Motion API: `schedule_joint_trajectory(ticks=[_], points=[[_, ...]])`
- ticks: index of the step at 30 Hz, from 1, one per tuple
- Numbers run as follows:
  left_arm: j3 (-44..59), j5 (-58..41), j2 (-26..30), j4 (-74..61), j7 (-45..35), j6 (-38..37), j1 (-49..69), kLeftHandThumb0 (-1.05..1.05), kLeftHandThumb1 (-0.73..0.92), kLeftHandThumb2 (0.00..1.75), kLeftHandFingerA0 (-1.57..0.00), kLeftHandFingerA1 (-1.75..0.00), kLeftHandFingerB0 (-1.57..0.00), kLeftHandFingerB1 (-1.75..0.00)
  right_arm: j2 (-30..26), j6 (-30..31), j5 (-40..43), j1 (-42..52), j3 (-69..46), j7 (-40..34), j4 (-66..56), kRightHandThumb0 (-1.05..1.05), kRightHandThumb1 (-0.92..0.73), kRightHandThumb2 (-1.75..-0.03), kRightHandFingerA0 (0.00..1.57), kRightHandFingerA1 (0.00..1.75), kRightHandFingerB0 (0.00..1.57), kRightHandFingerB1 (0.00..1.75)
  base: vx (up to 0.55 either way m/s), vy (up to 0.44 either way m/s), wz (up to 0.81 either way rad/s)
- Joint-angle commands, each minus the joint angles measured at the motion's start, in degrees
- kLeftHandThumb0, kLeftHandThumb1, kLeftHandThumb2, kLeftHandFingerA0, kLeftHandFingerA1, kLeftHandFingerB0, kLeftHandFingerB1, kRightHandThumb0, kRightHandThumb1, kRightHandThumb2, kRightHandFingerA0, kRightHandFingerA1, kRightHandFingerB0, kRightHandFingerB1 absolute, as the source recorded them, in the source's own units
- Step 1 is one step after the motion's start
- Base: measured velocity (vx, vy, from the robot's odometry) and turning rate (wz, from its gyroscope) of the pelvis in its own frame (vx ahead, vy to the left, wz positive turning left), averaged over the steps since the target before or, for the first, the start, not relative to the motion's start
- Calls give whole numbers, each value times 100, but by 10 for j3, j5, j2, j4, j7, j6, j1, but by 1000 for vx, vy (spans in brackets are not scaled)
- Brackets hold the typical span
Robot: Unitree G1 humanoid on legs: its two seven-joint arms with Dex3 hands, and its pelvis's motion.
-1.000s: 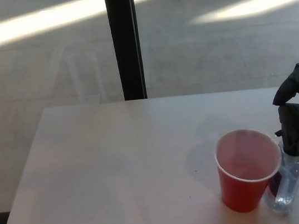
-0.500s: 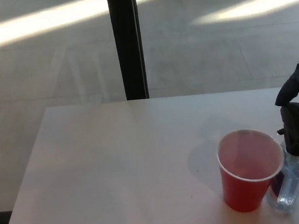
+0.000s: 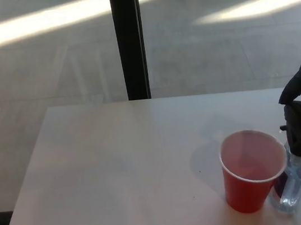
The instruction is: The robot uses its right hand fist to press the hand soap kept in the middle of the table to get liquid hand soap out
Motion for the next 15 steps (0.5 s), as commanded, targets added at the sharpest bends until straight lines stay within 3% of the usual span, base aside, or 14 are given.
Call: schedule_joint_trajectory(ticks=[1, 8, 9, 11, 12, 14, 15], points=[[-4, 7, 28, -5, 2, 8, 5, -32, 51, 109, -74, -86, -63, -81, 1, 148, -38, 107, 41, 0, 132, -24, -47, -135, 104, 175, 78, 160, 0, 0, 0], [0, 4, 30, 11, 3, 0, 6, -31, 51, 108, -74, -86, -58, -78, -1, 152, -41, 105, 49, -3, 123, -26, -45, -136, 105, 175, 78, 159, 0, 0, 0], [2, 3, 29, 6, 3, 1, 8, -32, 57, 95, -78, -92, -62, -85, -2, 156, -39, 105, 49, -4, 118, -27, -45, -135, 106, 175, 79, 158, 0, 0, 0], [3, 2, 29, -8, 6, 13, 12, -30, 56, 96, -74, -90, -60, -82, -5, 155, -32, 105, 47, 2, 108, -27, -46, -136, 106, 175, 80, 159, 0, 0, 0], [4, 1, 28, -7, 5, 12, 13, -31, 51, 109, -69, -83, -56, -77, -8, 160, -31, 103, 47, 0, 101, -26, -48, -133, 105, 175, 80, 159, 0, 0, 0], [6, -1, 29, 3, 2, 3, 13, -31, 50, 108, -70, -84, -53, -76, -10, 180, -22, 97, 41, -11, 82, -24, -45, -136, 103, 175, 82, 157, 0, 0, 0], [7, -2, 29, 11, 2, 0, 11, -31, 51, 108, -69, -84, -53, -76, -19, 183, -9, 85, 31, 0, 75, -25, -50, -131, 99, 175, 73, 161, 0, 0, 0]])
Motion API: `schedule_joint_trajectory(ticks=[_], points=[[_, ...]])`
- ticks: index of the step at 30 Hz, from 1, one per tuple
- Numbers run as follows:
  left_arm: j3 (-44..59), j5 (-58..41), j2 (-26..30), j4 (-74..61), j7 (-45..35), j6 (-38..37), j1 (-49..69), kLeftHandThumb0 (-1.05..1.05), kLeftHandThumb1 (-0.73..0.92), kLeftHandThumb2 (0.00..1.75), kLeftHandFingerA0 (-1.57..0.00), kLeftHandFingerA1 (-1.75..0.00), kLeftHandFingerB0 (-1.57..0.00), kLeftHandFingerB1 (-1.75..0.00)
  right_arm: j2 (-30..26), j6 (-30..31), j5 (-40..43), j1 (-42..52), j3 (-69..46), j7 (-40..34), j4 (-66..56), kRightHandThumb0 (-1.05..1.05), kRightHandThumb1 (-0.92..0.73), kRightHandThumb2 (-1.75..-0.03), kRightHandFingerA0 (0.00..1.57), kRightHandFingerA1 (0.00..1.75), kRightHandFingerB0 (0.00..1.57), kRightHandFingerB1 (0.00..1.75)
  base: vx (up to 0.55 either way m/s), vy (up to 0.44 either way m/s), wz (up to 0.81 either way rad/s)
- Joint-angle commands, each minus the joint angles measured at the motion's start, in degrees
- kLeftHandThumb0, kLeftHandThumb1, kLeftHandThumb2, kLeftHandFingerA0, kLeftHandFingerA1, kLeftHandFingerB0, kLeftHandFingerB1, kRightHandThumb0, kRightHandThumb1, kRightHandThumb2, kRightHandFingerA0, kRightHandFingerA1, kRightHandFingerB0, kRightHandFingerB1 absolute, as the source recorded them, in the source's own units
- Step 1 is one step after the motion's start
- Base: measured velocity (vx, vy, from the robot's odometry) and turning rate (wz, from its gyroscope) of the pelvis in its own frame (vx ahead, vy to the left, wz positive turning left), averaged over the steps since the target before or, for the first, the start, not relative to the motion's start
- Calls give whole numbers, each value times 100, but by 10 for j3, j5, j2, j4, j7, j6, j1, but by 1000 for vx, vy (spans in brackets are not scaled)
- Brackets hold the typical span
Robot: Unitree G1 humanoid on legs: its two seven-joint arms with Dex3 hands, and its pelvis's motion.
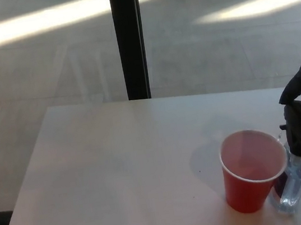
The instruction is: The robot uses its right hand fist to press the hand soap kept in the middle of the table to get liquid hand soap out
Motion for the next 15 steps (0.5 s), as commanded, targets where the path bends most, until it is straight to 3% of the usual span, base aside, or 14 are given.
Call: schedule_joint_trajectory(ticks=[1, 6, 8, 10, 15], points=[[6, -1, 30, 9, 1, 1, 10, -31, 51, 108, -70, -84, -54, -76, -21, 202, 3, 78, 19, -2, 61, -25, -52, -128, 98, 175, 72, 160, 0, 0, 0], [4, 1, 30, 3, 2, 4, 13, -31, 52, 109, -73, -86, -59, -79, -38, 195, 40, 51, -16, 17, 33, -28, -56, -123, 96, 175, 71, 153, 0, 0, 0], [3, 1, 30, 4, 1, 6, 12, -31, 52, 109, -70, -84, -54, -76, -65, 228, 67, 23, -42, 9, -8, -26, -62, -114, 93, 175, 68, 154, 0, 0, 0], [7, -2, 29, -5, 1, 7, 18, -31, 51, 109, -71, -85, -55, -78, -74, 239, 90, 2, -65, 2, -24, -25, -64, -107, 94, 175, 75, 152, 0, 0, 0], [5, 0, 29, 0, 6, 11, 21, -31, 50, 108, -74, -87, -58, -78, -116, 289, 155, -47, -127, -22, -63, -21, -57, -124, 96, 175, 68, 156, 0, 0, 0]])
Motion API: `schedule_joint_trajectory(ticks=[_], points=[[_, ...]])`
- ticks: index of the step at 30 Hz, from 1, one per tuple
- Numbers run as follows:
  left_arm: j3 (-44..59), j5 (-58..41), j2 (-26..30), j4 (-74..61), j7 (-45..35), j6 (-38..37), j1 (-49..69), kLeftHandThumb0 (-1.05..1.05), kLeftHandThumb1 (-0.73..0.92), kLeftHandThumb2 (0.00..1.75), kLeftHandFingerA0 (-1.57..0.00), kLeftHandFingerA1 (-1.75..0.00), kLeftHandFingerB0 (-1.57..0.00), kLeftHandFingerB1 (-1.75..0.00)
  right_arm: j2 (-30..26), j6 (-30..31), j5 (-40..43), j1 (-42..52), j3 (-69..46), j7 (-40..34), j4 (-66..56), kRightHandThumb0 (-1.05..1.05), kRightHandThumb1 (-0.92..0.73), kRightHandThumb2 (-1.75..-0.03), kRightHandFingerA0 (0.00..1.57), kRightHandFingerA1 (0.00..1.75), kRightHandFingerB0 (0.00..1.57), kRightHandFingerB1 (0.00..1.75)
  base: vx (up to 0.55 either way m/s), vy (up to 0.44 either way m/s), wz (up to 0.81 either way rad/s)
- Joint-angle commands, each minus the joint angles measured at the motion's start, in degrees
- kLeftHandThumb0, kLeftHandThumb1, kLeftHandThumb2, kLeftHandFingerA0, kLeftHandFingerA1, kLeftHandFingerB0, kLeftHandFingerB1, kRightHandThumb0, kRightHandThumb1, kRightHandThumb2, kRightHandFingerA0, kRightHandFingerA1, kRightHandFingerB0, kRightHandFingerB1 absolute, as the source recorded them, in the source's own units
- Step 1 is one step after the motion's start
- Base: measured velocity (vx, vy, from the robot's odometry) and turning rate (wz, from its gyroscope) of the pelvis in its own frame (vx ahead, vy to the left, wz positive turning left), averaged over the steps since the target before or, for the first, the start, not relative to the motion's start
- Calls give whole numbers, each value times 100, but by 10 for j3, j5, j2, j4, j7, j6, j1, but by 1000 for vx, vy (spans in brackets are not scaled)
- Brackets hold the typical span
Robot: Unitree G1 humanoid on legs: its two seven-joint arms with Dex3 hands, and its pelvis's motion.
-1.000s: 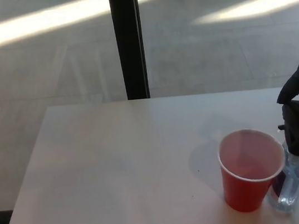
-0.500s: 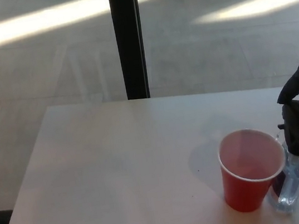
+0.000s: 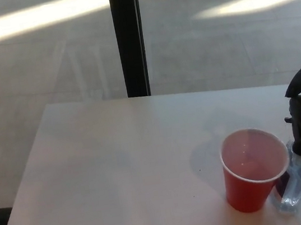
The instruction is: The robot uses its right hand fist to press the hand soap kept in the middle of the table to get liquid hand soap out
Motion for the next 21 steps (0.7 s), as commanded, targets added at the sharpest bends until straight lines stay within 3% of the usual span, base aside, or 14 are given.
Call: schedule_joint_trajectory(ticks=[1, 2, 3, 7, 12, 13, 15, 16, 17, 18, 19, 20, 21], points=[[5, 1, 30, 1, 6, 12, 18, -31, 50, 108, -74, -87, -58, -78, -94, 253, 129, -36, -96, -29, -37, -21, -57, -124, 96, 175, 68, 156, 0, 0, 0], [3, 2, 30, 0, 3, 9, 19, -30, 56, 99, -71, -88, -55, -79, -100, 253, 140, -47, -108, -29, -39, -19, -55, -128, 97, 175, 67, 158, 0, 0, 0], [4, 1, 30, 4, 1, 1, 23, -31, 50, 109, -73, -86, -57, -78, -117, 258, 156, -65, -124, -27, -41, -20, -57, -126, 98, 175, 67, 157, 0, 0, 0], [7, -2, 28, -1, 1, 1, 29, -34, 51, 109, -72, -86, -55, -78, -143, 283, 172, -107, -159, -58, -50, -19, -59, -121, 95, 175, 70, 150, 0, 0, 0], [8, -3, 28, -10, 4, 10, 34, -33, 51, 109, -71, -85, -55, -78, -173, 289, 208, -159, -213, -61, -26, -18, -64, -117, 90, 175, 63, 151, 0, 0, 0], [7, -2, 28, -8, 1, 5, 35, -32, 53, 110, -72, -86, -60, -80, -185, 296, 222, -171, -240, -81, -21, -18, -66, -111, 91, 175, 70, 136, 0, 0, 0], [7, -2, 28, -7, 3, 7, 34, -33, 52, 110, -73, -86, -55, -78, -206, 301, 231, -175, -275, -78, -8, -22, -69, -109, 93, 175, 71, 134, 0, 0, 0], [5, 0, 29, -7, 6, 13, 33, -34, 52, 109, -73, -86, -56, -78, -213, 306, 245, -171, -297, -80, 0, -22, -67, -111, 94, 175, 70, 130, 0, 0, 0], [6, -1, 30, -2, 4, 11, 31, -33, 52, 109, -71, -85, -54, -77, -220, 300, 245, -153, -328, -81, -3, -35, -47, -117, 124, 136, 94, 113, 0, 0, 0], [7, -2, 30, 0, 3, 9, 31, -33, 52, 109, -71, -85, -54, -77, -223, 301, 245, -148, -343, -82, -4, -35, -47, -117, 124, 136, 94, 113, 0, 0, 0], [6, -1, 30, 2, 3, 8, 31, -33, 52, 109, -71, -85, -50, -75, -221, 296, 236, -130, -367, -92, -5, -33, -37, -116, 106, 167, 96, 113, 0, 0, 0], [5, 0, 30, 4, 4, 8, 30, -32, 51, 109, -71, -85, -51, -76, -222, 302, 244, -118, -394, -99, 3, -34, -40, -113, 129, 135, 101, 107, 0, 0, 0], [8, -4, 30, 3, 2, 7, 31, -32, 52, 109, -69, -84, -50, -75, -222, 316, 250, -108, -420, -116, 12, -34, -28, -121, 111, 156, 105, 109, 0, 0, 0]])
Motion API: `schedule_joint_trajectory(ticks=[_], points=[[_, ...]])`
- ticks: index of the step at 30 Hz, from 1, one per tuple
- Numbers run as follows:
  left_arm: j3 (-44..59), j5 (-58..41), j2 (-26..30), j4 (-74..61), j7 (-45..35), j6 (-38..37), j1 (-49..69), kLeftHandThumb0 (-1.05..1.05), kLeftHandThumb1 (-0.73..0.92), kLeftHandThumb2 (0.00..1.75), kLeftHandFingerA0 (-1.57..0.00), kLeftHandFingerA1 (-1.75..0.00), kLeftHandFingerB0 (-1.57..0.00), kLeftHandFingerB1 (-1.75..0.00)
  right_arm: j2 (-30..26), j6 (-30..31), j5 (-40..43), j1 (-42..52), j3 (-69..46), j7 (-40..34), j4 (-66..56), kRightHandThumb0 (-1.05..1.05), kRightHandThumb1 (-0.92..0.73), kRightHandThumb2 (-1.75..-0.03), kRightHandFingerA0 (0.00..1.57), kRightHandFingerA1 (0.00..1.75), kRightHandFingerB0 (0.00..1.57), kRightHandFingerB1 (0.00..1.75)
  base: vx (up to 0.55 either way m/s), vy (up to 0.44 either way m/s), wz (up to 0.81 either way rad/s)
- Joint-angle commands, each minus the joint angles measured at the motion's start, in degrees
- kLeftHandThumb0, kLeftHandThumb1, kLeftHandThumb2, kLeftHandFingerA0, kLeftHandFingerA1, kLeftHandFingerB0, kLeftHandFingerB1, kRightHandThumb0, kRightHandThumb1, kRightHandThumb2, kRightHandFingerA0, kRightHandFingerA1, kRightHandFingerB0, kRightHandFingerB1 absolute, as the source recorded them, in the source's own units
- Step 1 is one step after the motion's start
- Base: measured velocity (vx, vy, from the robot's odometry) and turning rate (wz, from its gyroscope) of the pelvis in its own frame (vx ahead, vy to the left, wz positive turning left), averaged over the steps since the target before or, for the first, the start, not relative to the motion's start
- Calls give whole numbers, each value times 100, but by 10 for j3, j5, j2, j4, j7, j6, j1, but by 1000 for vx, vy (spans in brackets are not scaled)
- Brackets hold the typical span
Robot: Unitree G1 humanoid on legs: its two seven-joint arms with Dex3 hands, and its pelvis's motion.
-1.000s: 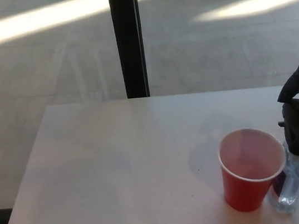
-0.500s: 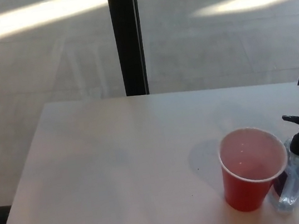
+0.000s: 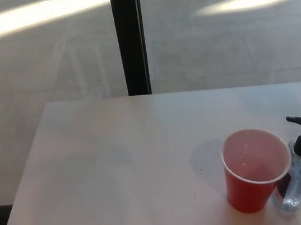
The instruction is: The robot uses its right hand fist to press the hand soap kept in the middle of the table to get liquid hand soap out
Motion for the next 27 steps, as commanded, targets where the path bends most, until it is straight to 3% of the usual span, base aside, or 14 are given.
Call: schedule_joint_trajectory(ticks=[1, 2, 5, 8, 9, 11, 15, 18, 20, 21, 23, 25, 26, 27], points=[[9, -5, 29, 1, 0, 8, 10, -33, 51, 109, -68, -84, -52, -76, -74, 148, 132, 21, -220, -67, 34, -36, -26, -117, 108, 160, 100, 109, 0, 0, 0], [7, -3, 30, -3, -1, 8, 12, -34, 51, 110, -68, -84, -55, -78, -75, 138, 119, 41, -241, -51, 52, -37, -32, -107, 134, 135, 102, 103, 0, 0, 0], [9, -4, 31, -1, 0, 5, 14, -33, 51, 110, -73, -87, -60, -81, -67, 137, 90, 77, -298, -82, 96, -50, -29, -80, 127, 150, 108, 79, 0, 0, 0], [8, -3, 30, -2, 3, 8, 15, -34, 50, 109, -74, -87, -56, -79, -48, 83, 42, 113, -338, -95, 158, -54, -33, -84, 127, 142, 103, 73, 0, 0, 0], [10, -5, 30, -3, 2, 11, 15, -35, 51, 109, -71, -85, -54, -77, -37, 47, 13, 146, -359, -105, 209, -62, -40, -91, 122, 128, 77, 78, 0, 0, 0], [11, -7, 27, -17, 2, 15, 23, -34, 50, 109, -70, -85, -53, -77, -16, 34, -6, 174, -388, -155, 237, -70, -38, -97, 117, 116, 65, 81, 0, 0, 0], [7, -2, 29, -2, 2, 9, 20, -33, 52, 109, -73, -86, -62, -81, 31, -7, -15, 206, -421, -198, 273, -72, -46, -104, 97, 139, 40, 105, 0, 0, 0], [10, -5, 28, -5, 3, 8, 22, -32, 52, 109, -70, -84, -57, -78, 42, -50, -27, 217, -424, -205, 356, -64, -44, -126, 86, 142, 39, 115, 0, 0, 0], [9, -4, 27, -3, 2, 3, 23, -33, 53, 109, -71, -85, -55, -77, 44, -69, -37, 221, -419, -210, 403, -63, -43, -135, 90, 137, 35, 112, 0, 0, 0], [10, -5, 26, 1, 3, 1, 22, -32, 53, 109, -70, -84, -54, -76, 51, -75, -39, 226, -418, -212, 422, -56, -57, -128, 92, 114, 48, 89, 0, 0, 0], [10, -5, 27, 5, 3, 1, 20, -32, 53, 109, -69, -84, -54, -76, 62, -64, -33, 229, -421, -224, 426, -60, -49, -125, 96, 123, 33, 86, 0, 0, 0], [12, -7, 25, 1, 1, 2, 24, -33, 52, 110, -71, -85, -56, -78, 85, -47, -50, 238, -405, -254, 406, -58, -48, -124, 99, 122, 42, 92, 0, 0, 0], [14, -8, 23, 3, 1, 0, 25, -33, 52, 109, -71, -85, -58, -79, 94, -54, -67, 245, -385, -249, 419, -57, -49, -125, 111, 119, 105, 125, 0, 0, 0], [16, -10, 22, 2, 2, 1, 26, -32, 51, 109, -70, -85, -60, -81, 100, -58, -79, 249, -368, -244, 436, -55, -51, -125, 108, 117, 104, 121, 0, 0, 0]])
